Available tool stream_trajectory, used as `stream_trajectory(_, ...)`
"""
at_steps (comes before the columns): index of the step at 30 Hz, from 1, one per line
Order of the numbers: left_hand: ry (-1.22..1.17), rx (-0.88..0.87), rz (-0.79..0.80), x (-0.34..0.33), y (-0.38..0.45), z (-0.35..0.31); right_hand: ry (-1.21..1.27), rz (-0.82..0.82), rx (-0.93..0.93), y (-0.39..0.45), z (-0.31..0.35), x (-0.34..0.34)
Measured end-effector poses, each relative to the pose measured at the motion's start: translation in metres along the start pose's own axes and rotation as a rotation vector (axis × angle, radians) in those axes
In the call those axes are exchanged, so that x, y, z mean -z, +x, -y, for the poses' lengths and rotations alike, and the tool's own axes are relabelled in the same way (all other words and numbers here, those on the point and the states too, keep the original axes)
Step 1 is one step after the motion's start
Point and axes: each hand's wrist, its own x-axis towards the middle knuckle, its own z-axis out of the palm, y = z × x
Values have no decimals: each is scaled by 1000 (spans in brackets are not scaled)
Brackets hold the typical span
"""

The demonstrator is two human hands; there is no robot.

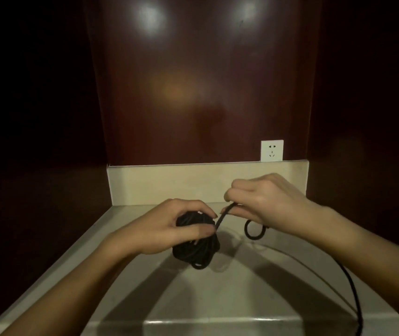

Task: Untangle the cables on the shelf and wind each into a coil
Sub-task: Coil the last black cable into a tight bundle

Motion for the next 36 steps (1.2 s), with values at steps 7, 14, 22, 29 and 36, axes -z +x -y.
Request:
stream_trajectory(7,504,112,-285,11,-6,-14,839,337,-397,23,9,21)
stream_trajectory(14,588,234,-447,26,-13,-2,845,497,-466,26,7,16)
stream_trajectory(22,595,311,-624,34,-17,-1,1395,521,-609,22,16,23)
stream_trajectory(29,481,446,-704,35,-15,18,1713,4,-919,10,49,-9)
stream_trajectory(36,413,486,-698,20,-15,26,1518,-154,-919,12,57,-17)
